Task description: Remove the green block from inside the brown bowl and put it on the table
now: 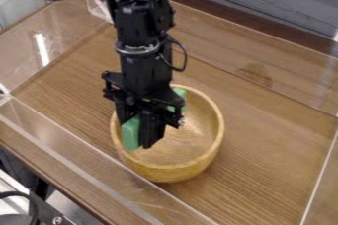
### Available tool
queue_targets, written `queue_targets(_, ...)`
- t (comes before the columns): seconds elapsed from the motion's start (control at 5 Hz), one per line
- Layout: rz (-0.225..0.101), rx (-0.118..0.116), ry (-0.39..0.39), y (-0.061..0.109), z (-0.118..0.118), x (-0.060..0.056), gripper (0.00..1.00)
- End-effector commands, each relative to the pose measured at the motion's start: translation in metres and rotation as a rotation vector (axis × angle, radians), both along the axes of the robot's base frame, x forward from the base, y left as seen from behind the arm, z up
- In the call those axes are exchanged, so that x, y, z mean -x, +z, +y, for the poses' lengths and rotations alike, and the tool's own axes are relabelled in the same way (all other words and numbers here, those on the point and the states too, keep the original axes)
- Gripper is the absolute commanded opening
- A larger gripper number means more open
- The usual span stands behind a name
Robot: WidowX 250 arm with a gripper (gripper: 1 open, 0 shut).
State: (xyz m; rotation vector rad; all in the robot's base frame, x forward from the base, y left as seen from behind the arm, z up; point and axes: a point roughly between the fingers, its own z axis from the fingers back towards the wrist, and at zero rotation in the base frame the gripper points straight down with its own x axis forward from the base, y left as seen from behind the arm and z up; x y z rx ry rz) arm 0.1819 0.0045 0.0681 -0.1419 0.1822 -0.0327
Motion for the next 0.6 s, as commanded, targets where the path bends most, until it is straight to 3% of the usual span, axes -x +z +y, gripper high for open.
queue_targets(0.0,-0.069,-0.001,0.012,0.0164,0.0036,-0.0130,0.00)
queue_targets(0.4,-0.074,0.003,0.026,0.0213,0.0033,-0.0174,0.00)
